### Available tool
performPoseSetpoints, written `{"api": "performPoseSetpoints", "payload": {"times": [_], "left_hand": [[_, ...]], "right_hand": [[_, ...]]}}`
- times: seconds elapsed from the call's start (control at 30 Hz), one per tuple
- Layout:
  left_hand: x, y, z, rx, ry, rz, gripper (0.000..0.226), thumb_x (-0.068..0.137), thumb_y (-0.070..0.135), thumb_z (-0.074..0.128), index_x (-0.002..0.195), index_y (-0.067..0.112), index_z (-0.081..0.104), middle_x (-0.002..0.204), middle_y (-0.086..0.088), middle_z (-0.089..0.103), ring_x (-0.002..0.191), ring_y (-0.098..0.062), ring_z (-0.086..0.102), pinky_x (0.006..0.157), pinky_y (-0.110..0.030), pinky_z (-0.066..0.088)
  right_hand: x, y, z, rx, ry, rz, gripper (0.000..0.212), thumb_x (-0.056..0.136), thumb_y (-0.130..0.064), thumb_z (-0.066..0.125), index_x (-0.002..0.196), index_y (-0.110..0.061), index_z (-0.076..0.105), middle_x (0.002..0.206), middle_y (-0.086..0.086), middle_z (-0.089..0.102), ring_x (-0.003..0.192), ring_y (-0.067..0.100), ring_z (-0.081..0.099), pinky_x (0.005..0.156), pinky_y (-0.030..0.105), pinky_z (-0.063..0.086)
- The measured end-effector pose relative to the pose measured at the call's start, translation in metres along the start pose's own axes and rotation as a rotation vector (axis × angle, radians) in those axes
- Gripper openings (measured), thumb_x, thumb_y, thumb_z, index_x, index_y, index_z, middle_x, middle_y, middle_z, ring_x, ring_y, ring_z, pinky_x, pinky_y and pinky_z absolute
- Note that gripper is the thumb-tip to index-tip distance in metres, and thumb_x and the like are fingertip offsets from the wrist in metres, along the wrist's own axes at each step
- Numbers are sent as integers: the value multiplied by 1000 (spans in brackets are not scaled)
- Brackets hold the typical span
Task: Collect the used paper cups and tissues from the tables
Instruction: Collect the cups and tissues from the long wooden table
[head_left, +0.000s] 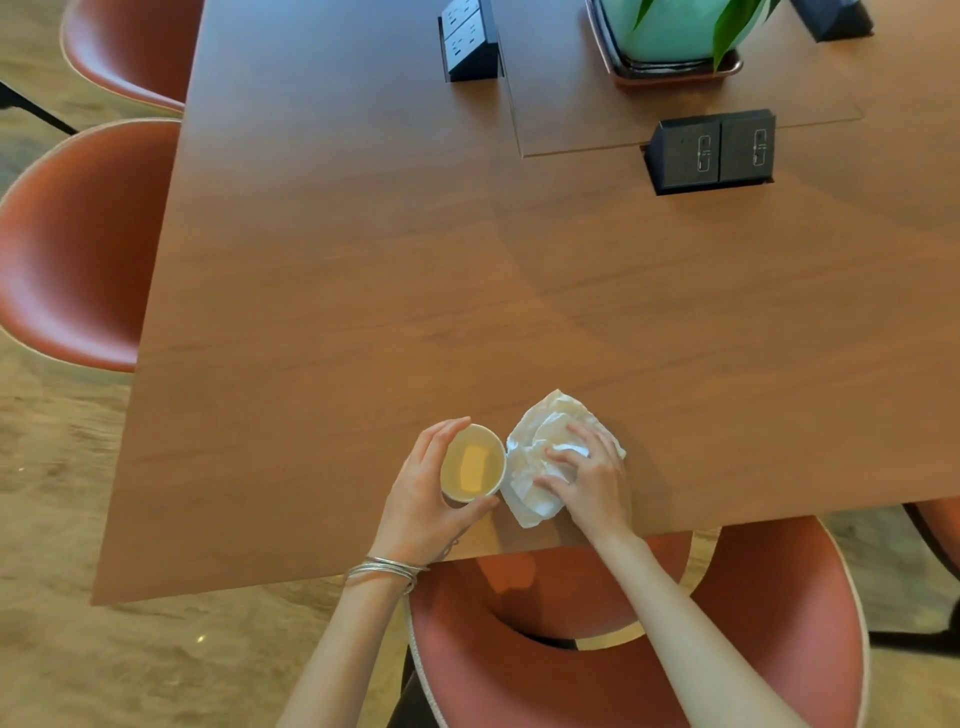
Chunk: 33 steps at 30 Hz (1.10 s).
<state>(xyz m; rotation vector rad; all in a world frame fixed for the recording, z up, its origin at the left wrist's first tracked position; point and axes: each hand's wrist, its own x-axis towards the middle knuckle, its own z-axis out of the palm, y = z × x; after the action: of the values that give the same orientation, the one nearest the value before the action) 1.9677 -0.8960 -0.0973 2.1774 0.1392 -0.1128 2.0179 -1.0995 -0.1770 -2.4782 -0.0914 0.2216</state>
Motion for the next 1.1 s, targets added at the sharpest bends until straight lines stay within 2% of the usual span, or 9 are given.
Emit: {"api": "performPoseSetpoints", "payload": {"times": [0.13, 0.2, 0.3, 0.4, 0.63, 0.73, 0.9, 1.03, 1.1], "left_hand": [[-10, -7, -5, 0, 3, 23, 77, 65, 35, 79, 131, 30, 41, 130, 21, 41, 121, 5, 40, 93, -5, 31], [-11, -7, -7, -4, -9, 28, 77, 65, 34, 79, 132, 29, 41, 130, 19, 42, 121, 5, 40, 94, -6, 32], [-10, -9, -10, 5, -35, 27, 78, 64, 36, 79, 132, 31, 40, 130, 20, 42, 121, 4, 40, 93, -10, 35], [-11, -13, -16, 28, -54, 30, 78, 63, 38, 77, 131, 36, 39, 129, 26, 39, 119, 5, 40, 89, -6, 33], [-11, -24, -35, 55, -90, 40, 78, 60, 38, 76, 128, 42, 38, 128, 33, 36, 116, 8, 41, 84, -8, 35], [-8, -21, -40, 64, -132, 93, 78, 60, 36, 77, 128, 38, 40, 129, 29, 38, 116, 6, 42, 84, -13, 37], [-4, -6, -45, 14, -199, 189, 77, 61, 29, 80, 129, 28, 44, 130, 18, 43, 118, 0, 43, 89, -20, 40], [-8, 2, -50, 23, -261, 256, 78, 61, 30, 81, 130, 26, 44, 130, 16, 43, 117, 0, 43, 88, -12, 34], [-12, 4, -53, 39, -279, 266, 79, 61, 32, 81, 131, 28, 44, 129, 19, 43, 116, 2, 43, 84, -6, 32]], "right_hand": [[-15, -16, 19, -19, -69, -86, 35, 63, -28, 82, 94, -16, 72, 130, 2, 56, 127, 21, 43, 99, 35, 40], [-23, -20, 27, -30, -34, -105, 33, 64, -27, 81, 93, -14, 71, 122, 2, 62, 119, 21, 51, 93, 36, 46], [-29, -25, 31, -69, 76, -124, 25, 62, -21, 83, 83, -15, 71, 101, -1, 69, 94, 20, 64, 72, 28, 53], [-33, -32, 28, -113, 108, -108, 20, 59, -15, 82, 76, -17, 70, 89, -4, 70, 79, 17, 65, 56, 21, 49], [-40, -41, -6, 51, 122, 86, 17, 71, -17, 73, 87, -20, 70, 102, -12, 64, 80, 12, 62, 63, 19, 40], [-48, -50, -28, 58, 150, 86, 21, 71, -18, 72, 91, -23, 68, 104, -14, 62, 82, 9, 60, 65, 22, 44], [-66, -64, -57, 38, 193, 123, 34, 71, -19, 69, 101, -32, 63, 98, -20, 56, 83, 6, 57, 60, 14, 37], [-85, -74, -63, 90, 234, 158, 30, 71, -18, 69, 96, -34, 64, 100, -21, 55, 88, 10, 58, 67, 34, 51], [-95, -78, -62, 131, 248, 172, 27, 71, -17, 69, 94, -31, 65, 102, -17, 58, 90, 13, 59, 71, 42, 52]]}}
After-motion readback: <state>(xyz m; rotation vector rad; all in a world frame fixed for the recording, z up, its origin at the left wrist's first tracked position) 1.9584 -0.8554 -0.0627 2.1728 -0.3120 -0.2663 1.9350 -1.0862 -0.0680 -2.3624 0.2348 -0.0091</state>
